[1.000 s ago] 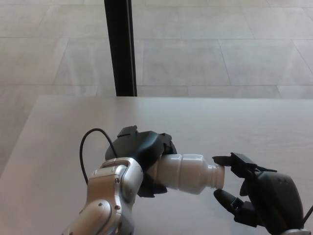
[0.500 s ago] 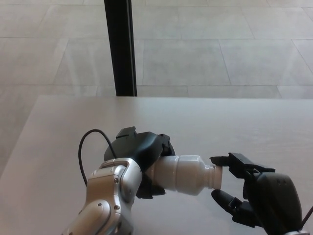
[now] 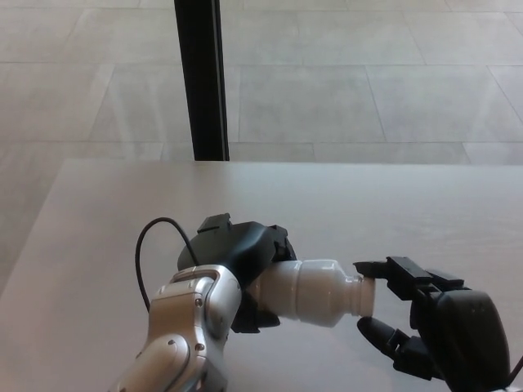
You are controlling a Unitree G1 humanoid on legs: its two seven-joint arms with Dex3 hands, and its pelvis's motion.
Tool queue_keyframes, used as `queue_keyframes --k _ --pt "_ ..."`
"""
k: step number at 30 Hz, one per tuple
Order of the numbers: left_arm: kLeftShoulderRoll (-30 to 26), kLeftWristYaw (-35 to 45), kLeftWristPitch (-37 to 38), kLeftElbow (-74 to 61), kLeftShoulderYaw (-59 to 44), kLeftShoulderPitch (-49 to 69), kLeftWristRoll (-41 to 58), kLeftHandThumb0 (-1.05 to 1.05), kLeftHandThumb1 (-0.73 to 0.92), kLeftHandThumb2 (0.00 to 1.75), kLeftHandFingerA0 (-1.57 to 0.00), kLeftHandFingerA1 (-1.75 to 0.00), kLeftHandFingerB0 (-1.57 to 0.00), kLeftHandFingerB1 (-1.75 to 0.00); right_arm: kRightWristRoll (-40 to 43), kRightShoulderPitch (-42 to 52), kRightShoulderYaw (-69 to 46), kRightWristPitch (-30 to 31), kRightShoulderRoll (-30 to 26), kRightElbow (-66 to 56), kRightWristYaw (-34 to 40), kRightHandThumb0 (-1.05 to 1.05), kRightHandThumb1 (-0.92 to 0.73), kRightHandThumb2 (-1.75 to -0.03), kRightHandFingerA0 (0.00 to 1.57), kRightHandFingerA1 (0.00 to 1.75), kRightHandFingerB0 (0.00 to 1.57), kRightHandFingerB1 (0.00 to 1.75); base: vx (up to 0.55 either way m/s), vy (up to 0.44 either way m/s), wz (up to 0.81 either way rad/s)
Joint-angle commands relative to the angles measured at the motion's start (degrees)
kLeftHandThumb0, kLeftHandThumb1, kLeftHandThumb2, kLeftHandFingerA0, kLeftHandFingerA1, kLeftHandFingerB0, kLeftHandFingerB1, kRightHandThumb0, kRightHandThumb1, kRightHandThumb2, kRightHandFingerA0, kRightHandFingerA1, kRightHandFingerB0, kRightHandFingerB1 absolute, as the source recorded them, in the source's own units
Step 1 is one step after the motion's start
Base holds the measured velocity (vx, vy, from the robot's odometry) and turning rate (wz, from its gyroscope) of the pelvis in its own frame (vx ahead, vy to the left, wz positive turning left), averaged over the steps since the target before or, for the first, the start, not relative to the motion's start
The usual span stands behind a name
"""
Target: The robot uses its left hand to to lift the bottle kept on the middle of the desk and tilts it towards its right hand. It then uses its right hand to rotate its cap to open it and places the bottle and cap back on the desk
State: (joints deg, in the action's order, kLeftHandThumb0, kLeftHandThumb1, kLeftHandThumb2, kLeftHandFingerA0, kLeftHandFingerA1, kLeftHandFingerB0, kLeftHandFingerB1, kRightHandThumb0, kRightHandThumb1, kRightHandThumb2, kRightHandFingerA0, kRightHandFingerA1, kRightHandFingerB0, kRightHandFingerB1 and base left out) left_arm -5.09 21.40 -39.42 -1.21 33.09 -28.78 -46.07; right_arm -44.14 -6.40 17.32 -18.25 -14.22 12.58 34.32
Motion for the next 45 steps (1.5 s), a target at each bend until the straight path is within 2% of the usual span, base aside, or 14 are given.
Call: queue_keyframes --k 1,7,9,14,17,18,21,28,31,35,39,41,42,45 --pt "-0.6 -0.1 1.5 0.2 -0.9 0.7 1.5 -0.24 0.59 0.89 -0.81 -1.53 -0.83 -1.05 -6.3 -3.5 -0.4 -9.1 -7.0 3.1 12.4 -0.41 -0.78 -0.58 0.6 1.75 0.58 0.83 0.0 0.0 0.0" --pt "-0.4 0.7 1.0 -0.2 -1.8 0.8 2.4 -0.2 0.61 0.88 -0.79 -1.55 -0.83 -0.99 -13.0 -7.1 1.1 -12.7 -13.7 4.8 21.1 -0.34 -0.75 -0.55 0.52 1.75 0.58 0.84 0.0 0.0 0.0" --pt "-0.6 0.8 1.6 0.1 -2.4 0.8 3.3 -0.21 0.62 0.83 -0.8 -1.51 -0.84 -0.87 -16.4 -9.9 1.9 -13.5 -17.2 5.2 24.7 -0.31 -0.73 -0.58 0.55 1.59 0.59 0.79 0.0 0.0 0.0" --pt "-0.8 1.6 1.3 0.0 -2.6 0.7 3.9 -0.21 0.66 0.85 -0.73 -0.99 -0.71 -0.63 -18.4 -13.4 2.5 -13.9 -19.2 5.5 28.0 -0.32 -0.75 -0.62 0.59 1.56 0.55 0.82 0.0 0.0 0.0" --pt "-0.4 1.6 1.1 -0.1 -3.2 0.8 4.8 -0.2 0.61 0.84 -0.76 -1.36 -0.83 -0.89 -18.9 -16.9 2.7 -16.0 -20.0 3.7 29.0 -0.33 -0.7 -0.63 0.63 1.53 0.59 0.78 0.0 0.0 0.0" --pt "-0.3 1.6 1.1 0.0 -3.2 0.8 4.9 -0.2 0.62 0.81 -0.8 -1.6 -0.84 -1.14 -19.4 -17.6 3.0 -16.4 -20.1 3.3 29.4 -0.34 -0.66 -0.63 0.66 1.49 0.59 0.78 0.0 0.0 0.0" --pt "-0.2 1.5 1.0 0.1 -3.5 0.7 5.3 -0.23 0.61 0.79 -0.84 -1.57 -0.87 -0.97 -20.9 -19.9 4.4 -17.3 -20.8 2.2 29.5 -0.37 -0.66 -0.62 0.69 1.42 0.54 0.78 0.0 0.0 0.0" --pt "0.1 2.3 0.8 0.8 -4.1 0.4 6.5 -0.23 0.61 0.9 -0.8 -1.6 -0.83 -1.14 -22.1 -23.0 5.8 -19.6 -22.6 -0.7 30.6 -0.39 -0.63 -0.61 0.72 1.4 0.54 0.79 0.0 0.0 0.0" --pt "-0.5 2.2 1.9 0.9 -3.8 0.7 6.7 -0.24 0.61 0.89 -0.79 -1.48 -0.75 -0.83 -20.0 -24.3 4.6 -21.8 -23.6 -1.8 30.1 -0.34 -0.63 -0.62 0.78 1.42 0.61 0.83 0.0 0.0 0.0" --pt "-0.2 2.4 0.1 0.4 -4.0 0.8 6.8 -0.23 0.58 0.93 -0.8 -1.64 -0.8 -1.13 -18.9 -23.6 3.6 -22.0 -24.1 -1.9 30.7 -0.32 -0.6 -0.62 0.78 1.41 0.65 0.81 0.0 0.0 0.0" --pt "-0.2 1.9 0.5 0.2 -4.3 1.3 7.3 -0.22 0.58 0.94 -0.79 -1.66 -0.81 -1.16 -18.1 -21.7 3.5 -22.3 -24.0 -1.7 29.7 -0.34 -0.61 -0.6 0.85 1.36 0.67 0.82 0.0 0.0 0.0" --pt "-0.1 1.9 0.1 0.1 -4.2 1.2 7.4 -0.23 0.59 0.88 -0.77 -1.52 -0.8 -0.94 -17.9 -20.9 3.5 -22.5 -24.2 -1.6 29.1 -0.32 -0.6 -0.62 0.81 1.44 0.69 0.83 0.0 0.0 0.0" --pt "0.0 1.9 -0.2 0.2 -4.0 1.1 7.3 -0.24 0.6 0.83 -0.76 -1.57 -0.77 -1.16 -17.9 -20.5 3.4 -22.4 -24.1 -1.4 29.2 -0.32 -0.61 -0.62 0.81 1.43 0.69 0.83 0.0 0.0 0.0" --pt "-0.2 2.3 -0.5 0.3 -3.6 0.9 7.3 -0.23 0.62 0.83 -0.76 -1.58 -0.78 -1.14 -17.5 -19.6 2.7 -22.2 -23.8 -1.3 29.1 -0.32 -0.63 -0.59 0.84 1.47 0.7 0.83 0.0 0.0 0.0"
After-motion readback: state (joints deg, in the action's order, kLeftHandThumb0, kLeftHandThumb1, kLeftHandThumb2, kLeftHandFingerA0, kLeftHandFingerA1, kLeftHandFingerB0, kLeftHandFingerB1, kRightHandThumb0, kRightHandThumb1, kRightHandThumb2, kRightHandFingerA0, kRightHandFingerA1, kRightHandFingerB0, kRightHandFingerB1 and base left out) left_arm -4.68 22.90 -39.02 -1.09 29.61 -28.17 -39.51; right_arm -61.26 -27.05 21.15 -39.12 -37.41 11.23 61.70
